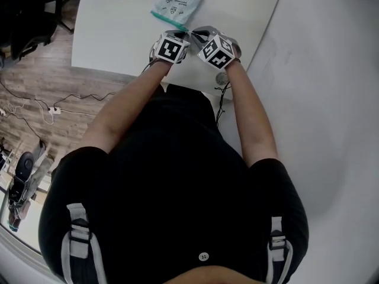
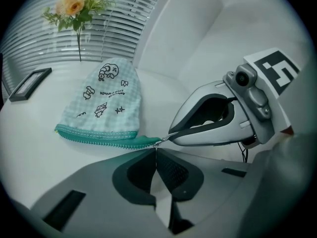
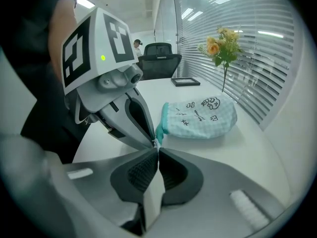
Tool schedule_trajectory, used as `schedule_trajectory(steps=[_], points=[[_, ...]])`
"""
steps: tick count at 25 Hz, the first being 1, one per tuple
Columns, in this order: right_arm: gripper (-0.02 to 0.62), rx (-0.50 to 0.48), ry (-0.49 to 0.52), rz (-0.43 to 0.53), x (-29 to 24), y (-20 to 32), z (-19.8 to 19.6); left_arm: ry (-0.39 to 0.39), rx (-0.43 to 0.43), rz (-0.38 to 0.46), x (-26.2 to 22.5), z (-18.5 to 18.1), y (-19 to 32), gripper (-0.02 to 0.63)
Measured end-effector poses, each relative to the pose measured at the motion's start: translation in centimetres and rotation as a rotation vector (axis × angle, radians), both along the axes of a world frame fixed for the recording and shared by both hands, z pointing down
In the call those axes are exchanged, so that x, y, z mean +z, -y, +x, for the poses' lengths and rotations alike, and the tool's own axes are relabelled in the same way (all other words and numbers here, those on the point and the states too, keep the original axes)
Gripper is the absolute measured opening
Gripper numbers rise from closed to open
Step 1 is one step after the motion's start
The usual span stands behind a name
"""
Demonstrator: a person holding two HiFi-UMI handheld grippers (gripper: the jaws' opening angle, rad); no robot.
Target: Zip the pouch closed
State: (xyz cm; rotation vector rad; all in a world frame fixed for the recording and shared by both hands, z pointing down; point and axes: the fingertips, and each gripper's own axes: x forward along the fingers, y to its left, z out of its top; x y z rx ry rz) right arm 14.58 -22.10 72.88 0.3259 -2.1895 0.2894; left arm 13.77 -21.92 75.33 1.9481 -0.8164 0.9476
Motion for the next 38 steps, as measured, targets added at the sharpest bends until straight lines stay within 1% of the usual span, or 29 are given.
schedule_trajectory(steps=[9, 13, 16, 20, 24, 29, 32, 38], points=[[0.012, 0.017, -0.079, -0.036, -0.1, -0.4, 0.0, 0.024, 0.050, 0.013, -0.4, -0.4, 0.1, 0.009], [0.012, 0.025, -0.121, -0.040, -0.1, -0.4, 0.2, -0.002, 0.068, 0.005, -1.2, 0.2, -0.2, 0.009], [0.011, 0.035, -0.149, -0.038, -0.2, -0.4, 0.6, 0.000, 0.065, -0.010, -1.4, -0.3, -0.4, 0.009], [0.011, 0.046, -0.156, -0.038, -0.1, -0.2, 0.5, 0.020, 0.062, -0.006, -1.0, -1.9, 0.1, 0.009], [0.011, 0.057, -0.164, -0.035, -0.3, 0.0, 0.8, 0.009, 0.056, 0.003, -1.2, -2.1, 0.3, 0.009], [0.011, 0.068, -0.173, -0.026, -0.8, 0.6, 1.2, 0.035, 0.032, 0.014, -0.6, -3.3, 0.9, 0.009], [0.011, 0.076, -0.179, -0.022, -0.8, 1.0, 1.4, 0.035, 0.019, 0.018, -0.5, -3.8, 1.4, 0.009], [0.011, 0.089, -0.180, -0.022, -1.2, 1.4, 1.3, 0.049, 0.022, 0.026, -1.4, -4.8, 1.9, 0.009]])
